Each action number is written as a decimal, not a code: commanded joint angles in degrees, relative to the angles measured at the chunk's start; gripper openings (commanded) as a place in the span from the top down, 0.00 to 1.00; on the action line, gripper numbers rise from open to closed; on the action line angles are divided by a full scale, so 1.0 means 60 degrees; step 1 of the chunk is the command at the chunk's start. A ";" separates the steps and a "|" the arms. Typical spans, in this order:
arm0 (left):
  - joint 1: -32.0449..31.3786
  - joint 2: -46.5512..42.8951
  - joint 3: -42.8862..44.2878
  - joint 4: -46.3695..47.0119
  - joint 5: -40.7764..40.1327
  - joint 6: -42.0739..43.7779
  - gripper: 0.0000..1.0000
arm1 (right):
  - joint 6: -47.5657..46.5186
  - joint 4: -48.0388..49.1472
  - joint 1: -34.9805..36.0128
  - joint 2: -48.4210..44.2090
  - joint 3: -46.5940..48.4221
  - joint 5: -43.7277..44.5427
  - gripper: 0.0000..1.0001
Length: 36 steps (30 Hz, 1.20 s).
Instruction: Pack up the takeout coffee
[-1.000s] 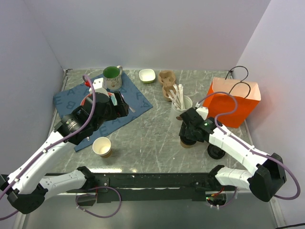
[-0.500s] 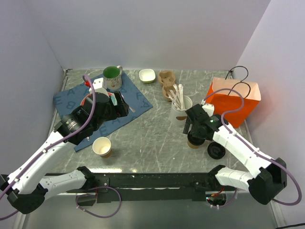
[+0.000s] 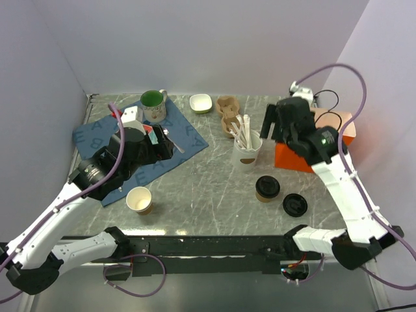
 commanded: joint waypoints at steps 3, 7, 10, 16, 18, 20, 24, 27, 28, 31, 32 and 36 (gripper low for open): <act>0.0035 -0.0574 0.0149 0.0154 0.0410 0.0025 0.03 | -0.2382 0.0202 -0.1275 0.1517 0.1953 0.0424 0.11; 0.0035 -0.0780 0.0119 -0.0079 0.0512 -0.0208 0.03 | -0.2633 -0.0076 -0.1773 0.2338 0.2689 0.0189 0.15; 0.0035 -0.0868 0.0134 -0.0168 0.0556 -0.0370 0.03 | -0.2911 0.0069 -0.2140 0.2822 0.2836 -0.0045 0.16; 0.0035 -0.0664 0.0236 -0.0285 0.0527 -0.0575 0.03 | -0.3335 0.0143 -0.3019 0.3818 0.3276 -0.0512 0.23; 0.0035 -0.0488 0.0339 -0.0329 0.0455 -0.0546 0.03 | -0.3511 0.0261 -0.3194 0.4067 0.3363 -0.0675 0.27; 0.0035 -0.0370 0.0456 -0.0330 0.0395 -0.0517 0.03 | -0.3468 0.0028 -0.3458 0.4432 0.3568 -0.1041 0.33; 0.0035 -0.0049 0.0544 -0.0198 0.0395 -0.0517 0.03 | -0.3615 0.0070 -0.3678 0.4625 0.3599 -0.1291 0.42; 0.0035 0.0069 0.0588 -0.0139 0.0454 -0.0532 0.03 | -0.3585 0.0173 -0.3912 0.4580 0.3422 -0.1452 0.53; 0.0035 0.0084 0.0588 -0.0110 0.0483 -0.0532 0.03 | -0.3571 0.0173 -0.3942 0.4624 0.3422 -0.1481 0.63; 0.0035 0.0128 0.0618 -0.0095 0.0498 -0.0488 0.03 | -0.3541 0.0129 -0.4059 0.4727 0.3437 -0.1569 0.78; 0.0035 0.0128 0.0618 -0.0095 0.0498 -0.0488 0.03 | -0.3643 0.0158 -0.4045 0.4742 0.3422 -0.1613 0.82; 0.0035 0.0085 0.0589 -0.0110 0.0454 -0.0473 0.03 | -0.3951 0.0159 -0.4045 0.4844 0.3729 -0.1760 1.00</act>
